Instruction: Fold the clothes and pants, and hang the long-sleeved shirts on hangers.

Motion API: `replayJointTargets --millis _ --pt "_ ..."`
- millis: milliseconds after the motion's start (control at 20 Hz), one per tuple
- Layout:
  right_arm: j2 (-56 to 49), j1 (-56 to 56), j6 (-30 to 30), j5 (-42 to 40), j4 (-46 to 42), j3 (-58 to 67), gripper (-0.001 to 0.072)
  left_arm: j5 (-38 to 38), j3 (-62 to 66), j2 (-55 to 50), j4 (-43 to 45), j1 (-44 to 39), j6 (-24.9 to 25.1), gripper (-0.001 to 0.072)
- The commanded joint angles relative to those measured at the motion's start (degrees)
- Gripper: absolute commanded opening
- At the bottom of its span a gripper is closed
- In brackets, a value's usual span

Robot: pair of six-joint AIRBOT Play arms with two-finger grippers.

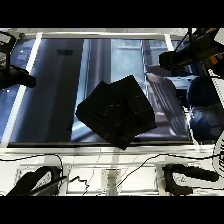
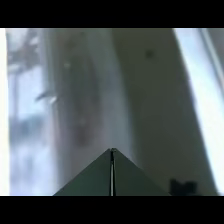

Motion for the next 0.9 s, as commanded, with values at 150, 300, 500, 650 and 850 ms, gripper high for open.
replayJointTargets --millis 150,300,500,650,850 --pt "-1.4 -2.3 -7.2 0.5 -5.8 -2.8 0.0039 0.0 0.0 -1.2 -18.6 0.0 0.0 0.0022" --pt "-0.6 -9.7 -10.4 0.0 -0.9 -17.0 0.0039 -2.3 0.0 -3.1 -19.2 0.0 0.0 0.0421" --pt "2.3 -21.1 -19.4 -3.6 17.7 -37.2 0.0039 -8.9 -0.2 -7.5 -19.2 0.1 -3.8 0.0633" --pt "3.5 -25.5 -24.3 -4.0 24.6 -43.9 0.0040 -9.0 -5.7 -12.1 -20.8 0.4 -5.0 0.0633" --pt "3.7 -27.6 -25.9 -6.7 24.7 -46.1 0.0040 -6.3 -17.5 -16.8 -30.3 0.4 -4.9 0.0633"
